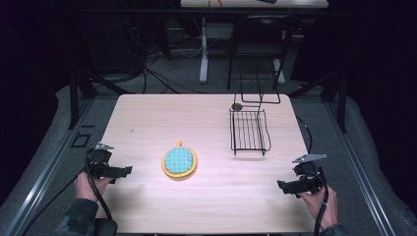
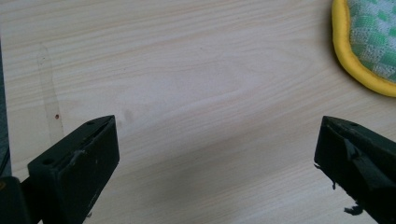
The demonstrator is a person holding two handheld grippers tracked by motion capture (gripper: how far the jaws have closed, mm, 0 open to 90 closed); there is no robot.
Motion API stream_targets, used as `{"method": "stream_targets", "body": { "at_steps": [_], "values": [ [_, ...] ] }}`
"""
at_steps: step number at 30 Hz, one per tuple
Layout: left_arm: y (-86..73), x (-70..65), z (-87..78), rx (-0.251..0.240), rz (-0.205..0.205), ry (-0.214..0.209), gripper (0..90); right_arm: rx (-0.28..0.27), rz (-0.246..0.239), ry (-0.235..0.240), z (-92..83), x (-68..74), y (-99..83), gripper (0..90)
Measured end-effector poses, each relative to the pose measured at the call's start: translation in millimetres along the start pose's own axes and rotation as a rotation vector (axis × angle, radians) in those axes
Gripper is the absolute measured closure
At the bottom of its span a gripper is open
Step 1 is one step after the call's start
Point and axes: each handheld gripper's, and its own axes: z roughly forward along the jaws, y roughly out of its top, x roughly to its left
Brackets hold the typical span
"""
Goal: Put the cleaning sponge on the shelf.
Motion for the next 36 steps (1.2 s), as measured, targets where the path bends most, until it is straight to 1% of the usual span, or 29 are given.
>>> {"method": "stream_targets", "body": {
  "at_steps": [5,6,8,11,12,15,16,19,21,23,24,27,28,29,30,32,34,35,36],
  "values": [
    [2.0,-2.5,1.2,0.007,0.000,-0.018,0.1,-0.005,-0.004,-0.005,-0.8,0.1,0.1,2.0],
    [2.7,-3.0,1.3,0.011,0.005,-0.022,0.1,-0.004,-0.009,-0.009,-1.2,0.5,0.3,2.1],
    [4.4,-4.7,0.6,0.008,0.011,-0.026,0.1,0.003,-0.013,-0.012,-1.4,1.5,0.4,2.2],
    [6.0,-7.1,0.4,0.005,0.014,-0.031,0.2,-0.004,-0.016,-0.013,-0.7,2.5,0.3,2.4],
    [7.7,-8.8,0.5,0.007,0.019,-0.043,0.2,0.000,-0.018,-0.014,-1.1,2.6,0.4,2.4],
    [9.6,-10.3,0.5,-0.002,0.019,-0.051,0.2,-0.006,-0.020,-0.014,-0.9,2.7,0.6,2.5],
    [12.0,-12.3,-0.5,-0.002,0.022,-0.064,0.2,-0.004,-0.020,-0.010,-0.8,3.1,1.0,2.7],
    [15.7,-15.9,-1.5,-0.010,0.033,-0.074,0.1,-0.001,-0.023,-0.009,-0.4,3.8,1.2,2.8],
    [16.5,-17.0,-1.5,-0.012,0.031,-0.077,0.1,-0.001,-0.025,-0.009,-0.3,3.9,1.3,2.8],
    [19.5,-19.6,-1.8,-0.014,0.036,-0.084,0.1,0.000,-0.029,-0.011,-0.3,4.0,1.3,3.1],
    [22.5,-21.8,-1.7,-0.021,0.045,-0.094,0.1,0.002,-0.032,-0.013,-0.2,4.1,1.4,3.2],
    [25.7,-24.2,-1.7,-0.028,0.050,-0.101,0.0,0.005,-0.033,-0.010,-0.3,4.6,1.6,3.2],
    [27.7,-25.7,-1.5,-0.032,0.046,-0.112,0.0,-0.001,-0.032,-0.011,0.3,4.8,1.6,3.3],
    [30.7,-28.2,-1.3,-0.032,0.049,-0.121,0.0,0.006,-0.033,-0.011,0.2,4.8,2.1,3.5],
    [30.7,-28.2,-1.3,-0.032,0.049,-0.121,0.0,0.006,-0.035,-0.012,0.2,4.8,2.2,3.5],
    [34.5,-33.8,-0.5,-0.039,0.064,-0.127,0.0,0.006,-0.037,-0.011,0.2,4.9,2.2,3.7],
    [35.1,-35.7,0.3,-0.044,0.064,-0.128,0.0,0.006,-0.037,-0.011,0.1,5.0,2.2,3.8],
    [35.9,-36.9,0.9,-0.039,0.075,-0.132,0.0,0.007,-0.039,-0.010,0.1,5.1,2.2,3.9],
    [36.3,-39.0,2.4,-0.037,0.074,-0.134,0.0,0.010,-0.044,-0.009,0.0,5.5,2.2,4.1]
  ]
}}
